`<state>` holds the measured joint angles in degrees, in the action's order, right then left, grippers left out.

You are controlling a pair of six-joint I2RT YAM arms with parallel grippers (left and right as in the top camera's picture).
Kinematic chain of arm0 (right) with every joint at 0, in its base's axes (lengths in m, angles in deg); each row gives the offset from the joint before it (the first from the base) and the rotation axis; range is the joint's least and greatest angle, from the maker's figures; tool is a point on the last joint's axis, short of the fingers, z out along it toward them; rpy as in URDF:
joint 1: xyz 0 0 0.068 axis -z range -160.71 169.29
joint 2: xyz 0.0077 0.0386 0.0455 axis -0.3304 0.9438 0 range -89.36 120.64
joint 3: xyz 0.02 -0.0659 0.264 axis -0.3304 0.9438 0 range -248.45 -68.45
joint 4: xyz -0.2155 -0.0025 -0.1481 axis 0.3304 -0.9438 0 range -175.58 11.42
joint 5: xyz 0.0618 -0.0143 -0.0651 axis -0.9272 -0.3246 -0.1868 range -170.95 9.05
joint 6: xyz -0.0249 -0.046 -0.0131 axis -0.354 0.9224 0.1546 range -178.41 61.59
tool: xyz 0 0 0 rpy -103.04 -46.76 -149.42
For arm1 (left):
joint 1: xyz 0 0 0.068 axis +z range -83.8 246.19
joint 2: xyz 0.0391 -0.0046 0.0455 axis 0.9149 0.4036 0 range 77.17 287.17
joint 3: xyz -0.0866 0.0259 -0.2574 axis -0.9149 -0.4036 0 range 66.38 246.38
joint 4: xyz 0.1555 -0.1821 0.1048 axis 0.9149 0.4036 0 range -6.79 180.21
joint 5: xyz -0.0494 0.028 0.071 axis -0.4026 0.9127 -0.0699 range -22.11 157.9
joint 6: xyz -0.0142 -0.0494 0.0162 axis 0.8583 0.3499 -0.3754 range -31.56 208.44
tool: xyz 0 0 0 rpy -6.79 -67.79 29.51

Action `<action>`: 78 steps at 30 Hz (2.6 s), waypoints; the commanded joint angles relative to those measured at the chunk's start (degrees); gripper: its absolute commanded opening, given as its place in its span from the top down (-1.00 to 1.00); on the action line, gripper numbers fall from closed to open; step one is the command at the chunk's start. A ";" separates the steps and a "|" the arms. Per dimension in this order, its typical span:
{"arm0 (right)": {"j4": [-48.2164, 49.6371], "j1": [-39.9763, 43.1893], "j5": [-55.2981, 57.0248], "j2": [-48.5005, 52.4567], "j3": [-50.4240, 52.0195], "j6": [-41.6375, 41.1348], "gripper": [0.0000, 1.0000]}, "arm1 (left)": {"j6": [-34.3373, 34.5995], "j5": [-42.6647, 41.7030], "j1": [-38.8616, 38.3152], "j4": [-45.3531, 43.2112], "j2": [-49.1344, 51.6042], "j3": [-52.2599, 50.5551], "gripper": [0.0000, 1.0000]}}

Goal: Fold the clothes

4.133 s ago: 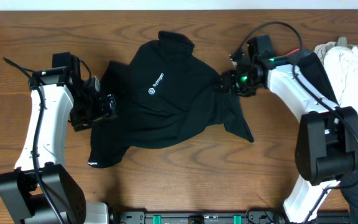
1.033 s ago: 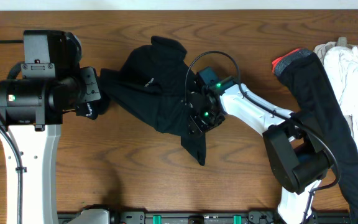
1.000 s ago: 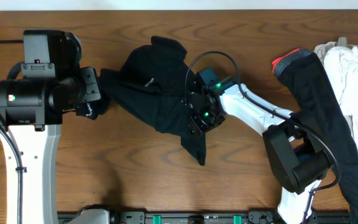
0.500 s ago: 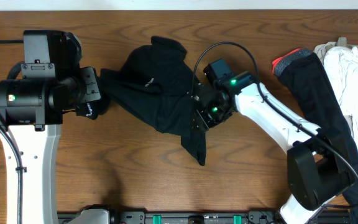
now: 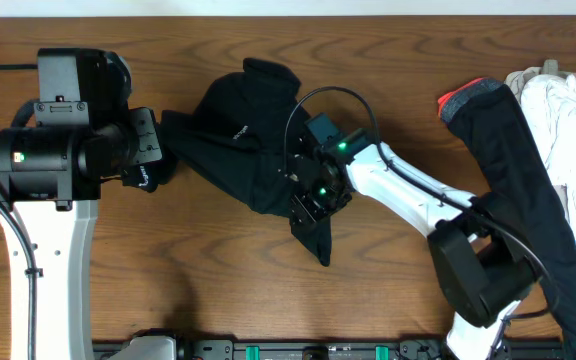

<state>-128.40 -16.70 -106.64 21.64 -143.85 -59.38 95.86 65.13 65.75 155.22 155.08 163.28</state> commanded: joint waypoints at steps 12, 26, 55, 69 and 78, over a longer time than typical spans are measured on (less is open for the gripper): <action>4.22 -2.95 0.28 2.78 0.20 -3.74 0.40 | -0.79 0.85 0.04 0.02 -0.13 1.51 0.88; -1.92 9.92 12.04 -12.87 -0.68 -5.03 0.97 | -2.99 0.90 0.04 0.00 -1.20 3.28 0.88; -2.23 39.93 -1.07 -43.39 -24.33 -4.55 0.98 | -8.09 -2.78 -4.79 4.74 -10.19 33.38 0.88; -7.02 39.87 -0.04 -41.00 -33.70 -6.73 0.97 | -12.79 -2.60 -4.76 20.92 -3.39 37.22 0.88; -6.84 39.67 0.42 -35.43 -33.70 -6.71 0.97 | -12.76 -2.89 -4.79 17.81 6.91 37.22 0.88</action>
<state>-135.50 22.65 -106.84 -14.38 -177.35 -65.41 83.86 62.09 61.14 173.47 160.90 200.33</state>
